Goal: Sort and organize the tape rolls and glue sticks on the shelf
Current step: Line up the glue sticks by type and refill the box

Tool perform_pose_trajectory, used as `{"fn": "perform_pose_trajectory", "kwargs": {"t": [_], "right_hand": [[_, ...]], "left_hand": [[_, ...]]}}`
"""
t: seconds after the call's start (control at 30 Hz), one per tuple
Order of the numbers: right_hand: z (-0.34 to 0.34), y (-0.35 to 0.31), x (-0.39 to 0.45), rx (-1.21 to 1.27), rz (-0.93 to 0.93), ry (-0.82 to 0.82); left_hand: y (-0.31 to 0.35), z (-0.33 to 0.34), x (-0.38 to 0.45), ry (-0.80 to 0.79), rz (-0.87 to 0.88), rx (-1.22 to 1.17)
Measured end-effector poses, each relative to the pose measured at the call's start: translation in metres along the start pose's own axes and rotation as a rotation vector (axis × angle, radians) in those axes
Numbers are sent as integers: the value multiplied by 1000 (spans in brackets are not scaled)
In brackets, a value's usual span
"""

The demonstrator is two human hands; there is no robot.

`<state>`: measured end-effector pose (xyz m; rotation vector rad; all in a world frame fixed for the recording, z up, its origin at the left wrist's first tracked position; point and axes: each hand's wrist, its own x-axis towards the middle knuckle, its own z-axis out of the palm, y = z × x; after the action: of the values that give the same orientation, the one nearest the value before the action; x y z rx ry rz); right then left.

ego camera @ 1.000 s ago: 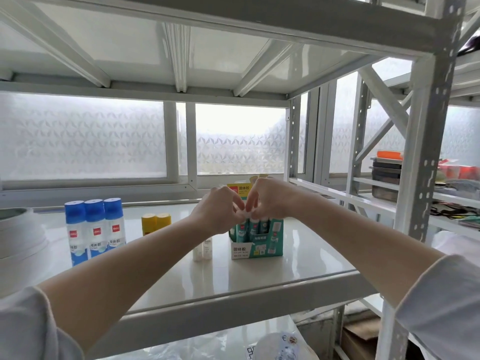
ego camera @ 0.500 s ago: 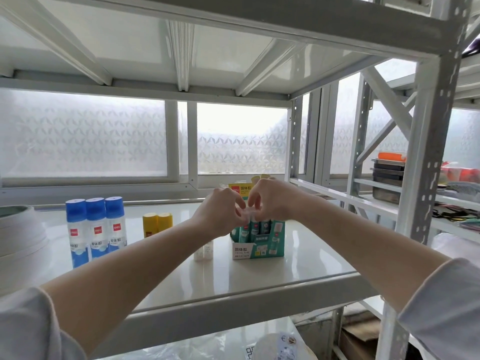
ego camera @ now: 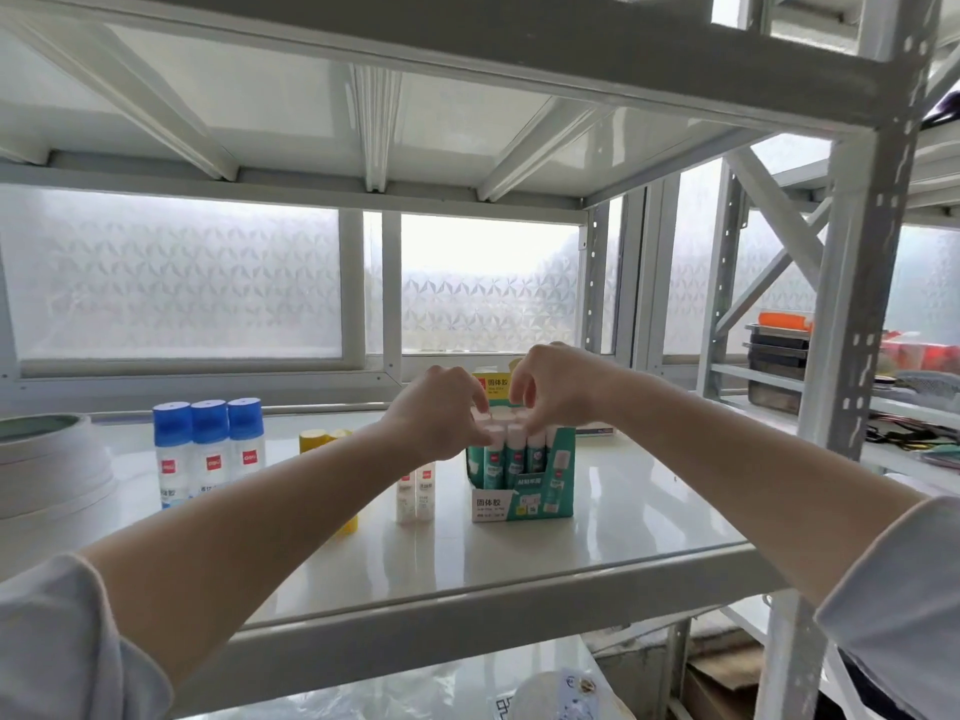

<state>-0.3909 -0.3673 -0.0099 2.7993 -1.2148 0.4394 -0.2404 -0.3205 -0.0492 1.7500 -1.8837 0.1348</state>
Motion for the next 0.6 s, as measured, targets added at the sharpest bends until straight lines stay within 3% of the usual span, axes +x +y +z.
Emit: {"fn": "perform_pose_trajectory", "kwargs": {"t": [0.27, 0.6], "right_hand": [[-32, -16, -11, -17, 63, -126], [-41, -56, -11, -40, 33, -158]], "left_hand": [[1, -42, -16, -167, 34, 59], [-21, -98, -53, -164, 48, 68]]}}
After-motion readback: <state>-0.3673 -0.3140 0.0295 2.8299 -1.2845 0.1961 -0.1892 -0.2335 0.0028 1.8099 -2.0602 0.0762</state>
